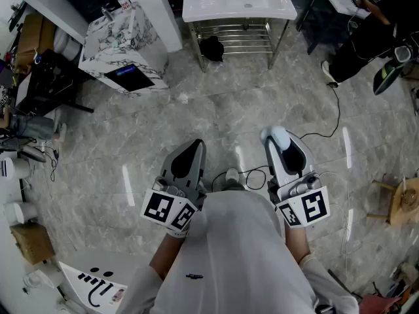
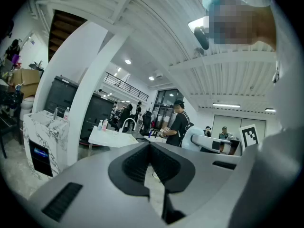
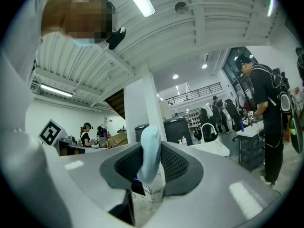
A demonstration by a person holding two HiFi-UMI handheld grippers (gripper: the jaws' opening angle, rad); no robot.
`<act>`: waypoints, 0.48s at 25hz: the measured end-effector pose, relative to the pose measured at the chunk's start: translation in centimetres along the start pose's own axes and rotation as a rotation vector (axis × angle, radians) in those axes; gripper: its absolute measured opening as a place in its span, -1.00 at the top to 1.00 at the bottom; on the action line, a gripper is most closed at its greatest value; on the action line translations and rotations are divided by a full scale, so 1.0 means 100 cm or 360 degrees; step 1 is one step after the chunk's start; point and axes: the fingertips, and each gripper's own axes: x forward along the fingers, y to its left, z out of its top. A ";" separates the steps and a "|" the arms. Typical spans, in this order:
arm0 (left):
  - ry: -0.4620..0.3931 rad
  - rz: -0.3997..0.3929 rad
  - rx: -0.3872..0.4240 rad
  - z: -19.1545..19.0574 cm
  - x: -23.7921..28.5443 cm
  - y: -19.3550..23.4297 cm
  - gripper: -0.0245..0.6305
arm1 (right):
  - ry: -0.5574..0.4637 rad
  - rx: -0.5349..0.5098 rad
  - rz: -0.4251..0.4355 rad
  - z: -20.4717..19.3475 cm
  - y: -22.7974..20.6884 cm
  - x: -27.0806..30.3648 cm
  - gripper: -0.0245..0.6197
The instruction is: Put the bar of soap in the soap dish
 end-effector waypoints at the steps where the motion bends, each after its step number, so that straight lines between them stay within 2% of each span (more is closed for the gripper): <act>1: -0.0006 -0.0005 0.0004 0.001 0.003 -0.003 0.90 | -0.0002 -0.0004 0.0000 0.001 -0.003 -0.001 0.53; 12: 0.0029 0.0004 0.0009 -0.003 0.029 -0.013 0.90 | 0.0002 0.0014 0.0026 -0.004 -0.027 0.004 0.53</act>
